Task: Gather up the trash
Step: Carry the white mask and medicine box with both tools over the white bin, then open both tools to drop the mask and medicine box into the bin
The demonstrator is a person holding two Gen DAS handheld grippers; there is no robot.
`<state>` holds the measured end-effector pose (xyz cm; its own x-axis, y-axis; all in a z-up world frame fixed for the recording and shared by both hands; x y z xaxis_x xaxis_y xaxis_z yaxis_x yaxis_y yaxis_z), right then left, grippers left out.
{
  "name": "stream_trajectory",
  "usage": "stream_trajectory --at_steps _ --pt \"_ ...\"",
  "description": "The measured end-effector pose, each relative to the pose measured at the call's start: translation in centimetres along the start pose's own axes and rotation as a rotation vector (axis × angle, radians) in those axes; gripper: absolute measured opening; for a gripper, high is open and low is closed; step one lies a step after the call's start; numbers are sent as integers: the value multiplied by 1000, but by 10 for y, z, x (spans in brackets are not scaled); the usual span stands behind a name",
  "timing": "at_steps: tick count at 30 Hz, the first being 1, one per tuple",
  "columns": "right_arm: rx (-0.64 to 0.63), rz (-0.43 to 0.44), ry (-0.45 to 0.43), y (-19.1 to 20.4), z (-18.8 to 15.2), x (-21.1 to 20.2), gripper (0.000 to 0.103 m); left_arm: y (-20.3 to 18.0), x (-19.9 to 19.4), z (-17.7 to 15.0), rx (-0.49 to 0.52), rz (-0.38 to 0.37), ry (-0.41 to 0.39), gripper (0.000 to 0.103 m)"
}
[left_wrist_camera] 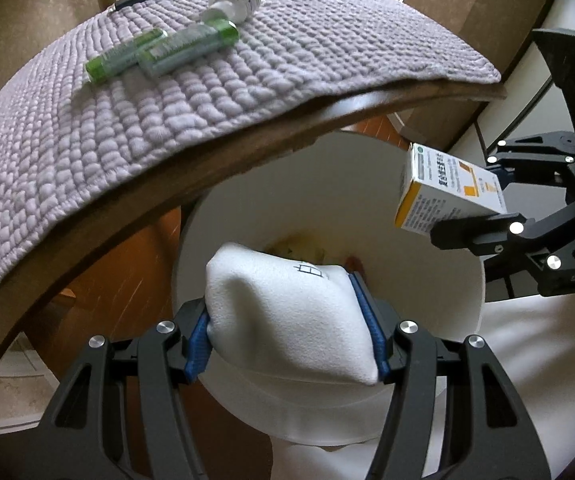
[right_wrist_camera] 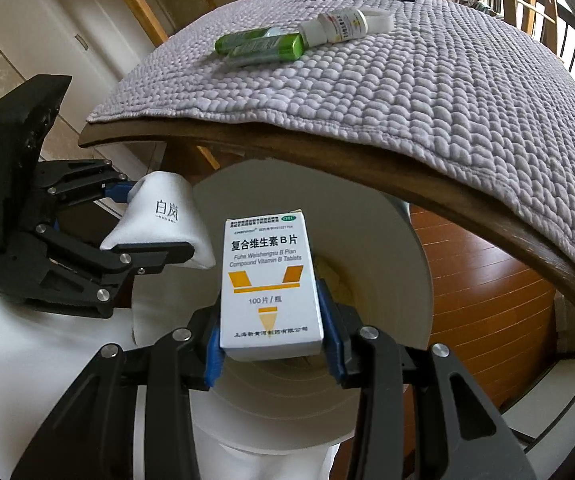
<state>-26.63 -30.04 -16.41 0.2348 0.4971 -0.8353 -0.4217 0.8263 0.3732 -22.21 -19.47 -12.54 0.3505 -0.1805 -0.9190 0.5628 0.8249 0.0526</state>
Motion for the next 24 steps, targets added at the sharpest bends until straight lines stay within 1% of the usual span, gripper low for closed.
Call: stream_trajectory --at_steps 9,15,24 --pt "8 1 22 -3 -5 15 39 0 18 -9 6 8 35 61" --pt "12 2 39 -3 -7 24 39 -8 28 -7 7 10 47 61" --pt "35 6 47 -4 -13 30 40 -6 39 -13 4 8 63 61"
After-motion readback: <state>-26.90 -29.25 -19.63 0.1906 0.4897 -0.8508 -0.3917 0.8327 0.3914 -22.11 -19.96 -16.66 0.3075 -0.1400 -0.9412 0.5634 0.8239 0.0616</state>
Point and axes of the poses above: each gripper's, at about its wrist camera, not at the fingertips, and x roughly the way its jaws point, y to its left, z to its top, the point moved 10 cm from there along x, roughly the way its jaws point, and after that the axes turned 8 degrees about z, right-handed, at the moved point
